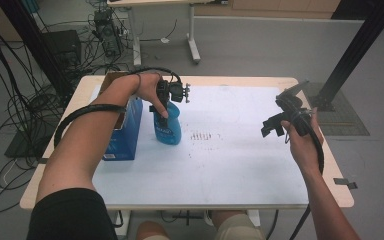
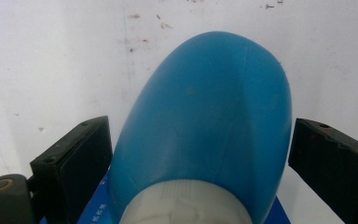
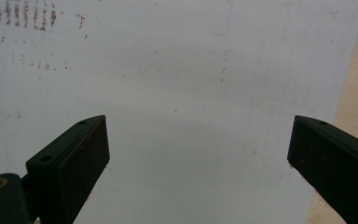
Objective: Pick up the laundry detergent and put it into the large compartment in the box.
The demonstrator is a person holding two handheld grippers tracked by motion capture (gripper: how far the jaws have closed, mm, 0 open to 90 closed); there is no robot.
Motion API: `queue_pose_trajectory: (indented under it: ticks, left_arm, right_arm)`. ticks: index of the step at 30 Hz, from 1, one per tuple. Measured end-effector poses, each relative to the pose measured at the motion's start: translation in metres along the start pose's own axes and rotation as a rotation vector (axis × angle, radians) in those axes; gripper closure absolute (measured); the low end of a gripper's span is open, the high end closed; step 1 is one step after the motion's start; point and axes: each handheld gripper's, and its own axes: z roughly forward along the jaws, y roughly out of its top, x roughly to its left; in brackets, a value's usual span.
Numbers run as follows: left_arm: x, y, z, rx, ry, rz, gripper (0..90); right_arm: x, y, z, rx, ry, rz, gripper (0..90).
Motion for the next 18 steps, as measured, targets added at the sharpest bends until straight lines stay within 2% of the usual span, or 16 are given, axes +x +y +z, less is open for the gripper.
queue_pose_trajectory:
  ticks: [18]
  left_arm:
    - [-0.0004, 0.0005, -0.0041, -0.006, 0.011, 0.004, 6.8]
  right_arm:
    - [0.0016, 0.0006, -0.0010, 0.001, -0.003, -0.005, 5.6]
